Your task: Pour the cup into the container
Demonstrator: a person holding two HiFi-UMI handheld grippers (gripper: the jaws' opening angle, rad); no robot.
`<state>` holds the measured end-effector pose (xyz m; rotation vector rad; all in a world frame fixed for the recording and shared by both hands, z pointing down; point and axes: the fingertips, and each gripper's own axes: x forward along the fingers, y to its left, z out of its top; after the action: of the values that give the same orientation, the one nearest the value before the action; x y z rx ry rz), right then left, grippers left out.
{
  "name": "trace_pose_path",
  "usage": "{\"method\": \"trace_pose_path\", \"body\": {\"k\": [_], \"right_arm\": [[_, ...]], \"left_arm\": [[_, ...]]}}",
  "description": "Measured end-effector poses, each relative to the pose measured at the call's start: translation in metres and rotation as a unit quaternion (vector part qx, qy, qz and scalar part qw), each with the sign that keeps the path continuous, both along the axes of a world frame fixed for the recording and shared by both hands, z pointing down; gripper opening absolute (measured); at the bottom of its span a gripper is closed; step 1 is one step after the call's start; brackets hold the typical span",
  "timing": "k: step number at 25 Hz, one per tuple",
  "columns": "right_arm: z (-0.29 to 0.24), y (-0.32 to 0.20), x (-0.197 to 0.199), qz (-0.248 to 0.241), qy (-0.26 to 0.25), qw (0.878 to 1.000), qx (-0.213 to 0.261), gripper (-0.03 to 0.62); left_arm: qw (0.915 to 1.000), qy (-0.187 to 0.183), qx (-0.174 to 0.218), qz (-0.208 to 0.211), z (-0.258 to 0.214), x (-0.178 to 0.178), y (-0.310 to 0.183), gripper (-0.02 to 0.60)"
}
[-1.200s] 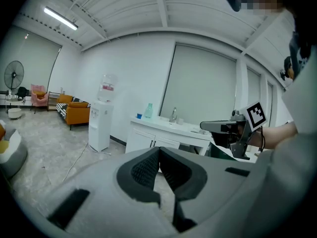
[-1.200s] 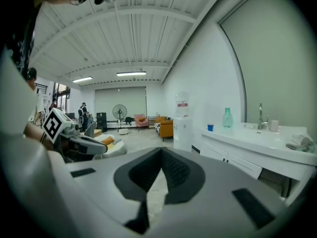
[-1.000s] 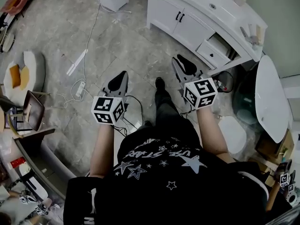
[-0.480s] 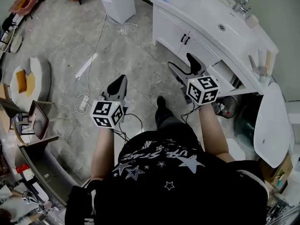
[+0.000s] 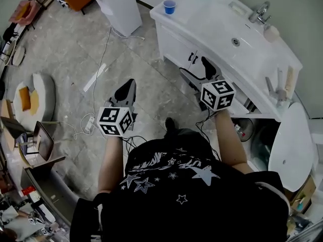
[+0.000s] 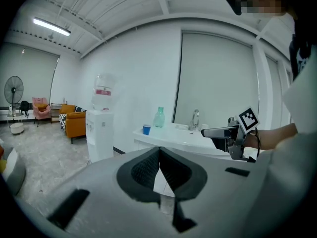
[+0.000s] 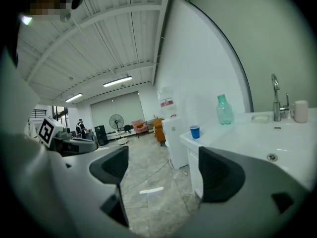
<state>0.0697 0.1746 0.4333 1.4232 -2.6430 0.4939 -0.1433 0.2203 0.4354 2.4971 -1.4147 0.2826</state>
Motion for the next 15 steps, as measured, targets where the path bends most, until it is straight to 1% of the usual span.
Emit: {"method": "trace_pose_path", "body": {"k": [3, 5, 10, 15], "right_arm": [[0.002, -0.015, 0.015, 0.007, -0.001, 1.0, -0.002, 0.433], [0.001, -0.021, 0.02, 0.007, 0.001, 1.0, -0.002, 0.433], [-0.001, -0.038, 0.025, 0.008, -0.001, 1.0, -0.003, 0.433], [0.007, -0.053, 0.03, 0.02, 0.005, 1.0, -0.01, 0.431]], "left_arm": [[0.9999, -0.006, 0.007, 0.009, -0.005, 0.016, -0.014, 0.009], [0.9999, -0.008, 0.008, 0.011, -0.007, 0.02, -0.02, 0.009], [0.9999, -0.01, 0.005, 0.002, -0.007, 0.014, -0.037, 0.009], [0.9998, -0.01, -0.009, 0.011, 0.004, 0.015, -0.065, 0.009]]}}
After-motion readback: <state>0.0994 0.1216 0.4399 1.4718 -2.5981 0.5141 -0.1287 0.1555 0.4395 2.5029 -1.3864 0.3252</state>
